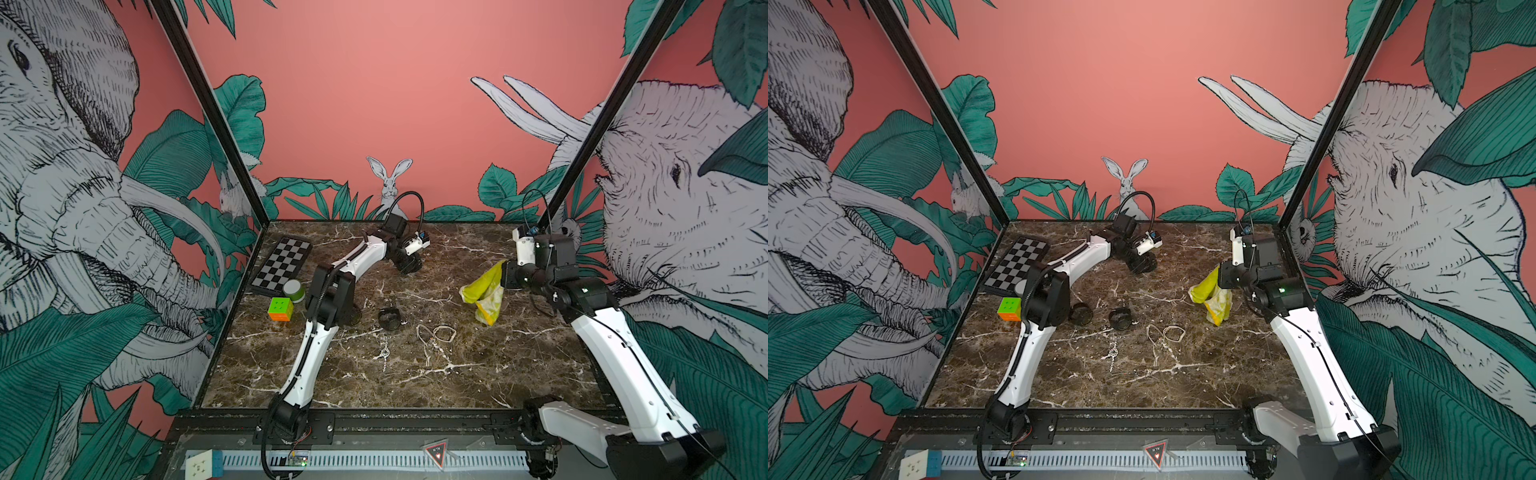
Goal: Wipe the watch dial
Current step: Place the watch at the center of the board.
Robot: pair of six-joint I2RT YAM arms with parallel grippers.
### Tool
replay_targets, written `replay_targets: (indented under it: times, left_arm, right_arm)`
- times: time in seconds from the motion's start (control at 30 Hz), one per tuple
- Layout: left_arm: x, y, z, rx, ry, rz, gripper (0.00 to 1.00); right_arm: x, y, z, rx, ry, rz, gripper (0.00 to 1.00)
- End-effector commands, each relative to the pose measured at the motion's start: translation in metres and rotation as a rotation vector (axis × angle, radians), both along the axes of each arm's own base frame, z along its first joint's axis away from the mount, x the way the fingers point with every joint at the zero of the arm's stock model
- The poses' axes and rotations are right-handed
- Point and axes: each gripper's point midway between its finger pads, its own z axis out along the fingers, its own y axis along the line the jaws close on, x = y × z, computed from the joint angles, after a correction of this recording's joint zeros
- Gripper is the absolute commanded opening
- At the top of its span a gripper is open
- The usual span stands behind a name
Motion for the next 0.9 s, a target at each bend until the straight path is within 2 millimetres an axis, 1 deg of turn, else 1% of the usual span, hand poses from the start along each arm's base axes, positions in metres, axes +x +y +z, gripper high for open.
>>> replay_targets:
  times: [0.0, 0.03, 0.1, 0.2, 0.3, 0.33, 0.37, 0.4, 0.43, 0.57, 0.6, 0.63, 0.67, 0.7, 0.73, 0.77, 0.8, 0.83, 0.87]
  left_arm:
    - [-0.019, 0.000, 0.012, -0.018, 0.083, -0.027, 0.48]
    - [-0.020, 0.001, 0.012, -0.014, 0.102, -0.018, 0.45]
    - [-0.028, 0.002, 0.009, -0.013, 0.152, -0.016, 0.44]
    - [-0.037, 0.007, -0.001, 0.013, 0.217, -0.001, 0.44]
    - [-0.046, 0.009, -0.003, 0.019, 0.280, 0.018, 0.46]
    - [-0.050, 0.008, -0.004, 0.011, 0.303, 0.012, 0.45]
    - [-0.053, 0.007, -0.004, 0.005, 0.320, 0.010, 0.27]
    - [-0.051, 0.008, -0.006, 0.008, 0.326, 0.029, 0.00]
    - [-0.050, 0.009, -0.010, 0.021, 0.338, 0.051, 0.00]
    - [-0.062, 0.008, -0.014, 0.014, 0.413, 0.046, 0.00]
    - [-0.062, 0.009, -0.015, 0.018, 0.416, 0.050, 0.01]
    - [-0.061, 0.011, -0.017, 0.030, 0.412, 0.063, 0.18]
    - [-0.061, 0.012, -0.016, 0.039, 0.411, 0.068, 0.23]
    - [-0.065, 0.010, -0.008, 0.028, 0.424, 0.059, 0.25]
    - [-0.075, 0.004, 0.008, -0.020, 0.453, 0.023, 0.29]
    - [-0.076, -0.001, 0.018, -0.069, 0.447, 0.018, 0.40]
    - [-0.063, 0.003, 0.013, -0.057, 0.383, 0.075, 0.53]
    - [-0.054, 0.008, 0.008, -0.029, 0.323, 0.104, 0.59]
    - [-0.051, 0.011, 0.008, -0.010, 0.314, 0.118, 0.59]
  right_arm:
    - [0.000, 0.001, 0.005, 0.025, -0.026, -0.005, 0.00]
    - [0.001, 0.002, 0.004, 0.028, -0.022, -0.002, 0.00]
    - [0.001, 0.002, 0.002, 0.034, -0.020, -0.004, 0.00]
    - [0.000, 0.002, 0.002, 0.038, -0.024, -0.007, 0.00]
    - [0.000, 0.004, 0.002, 0.042, -0.022, 0.000, 0.00]
    - [0.000, 0.004, 0.002, 0.045, -0.022, 0.001, 0.00]
    - [0.000, 0.004, 0.002, 0.047, -0.022, 0.001, 0.00]
    - [0.000, 0.004, 0.002, 0.048, -0.023, 0.002, 0.00]
    - [0.000, 0.004, 0.002, 0.050, -0.024, 0.000, 0.00]
    - [-0.002, 0.004, 0.005, 0.054, -0.033, -0.001, 0.00]
    - [-0.003, 0.004, 0.005, 0.053, -0.032, -0.001, 0.00]
    - [-0.003, 0.003, 0.005, 0.053, -0.034, -0.004, 0.00]
    - [-0.004, 0.003, 0.006, 0.052, -0.034, -0.004, 0.00]
    - [-0.004, 0.003, 0.005, 0.053, -0.032, -0.002, 0.00]
    - [-0.005, 0.003, 0.006, 0.054, -0.032, 0.000, 0.00]
    - [-0.006, 0.003, 0.006, 0.053, -0.031, -0.002, 0.00]
    - [-0.007, 0.002, 0.006, 0.053, -0.032, -0.005, 0.00]
    - [-0.007, 0.001, 0.006, 0.053, -0.036, -0.007, 0.00]
    - [-0.007, 0.002, 0.007, 0.056, -0.038, -0.009, 0.00]
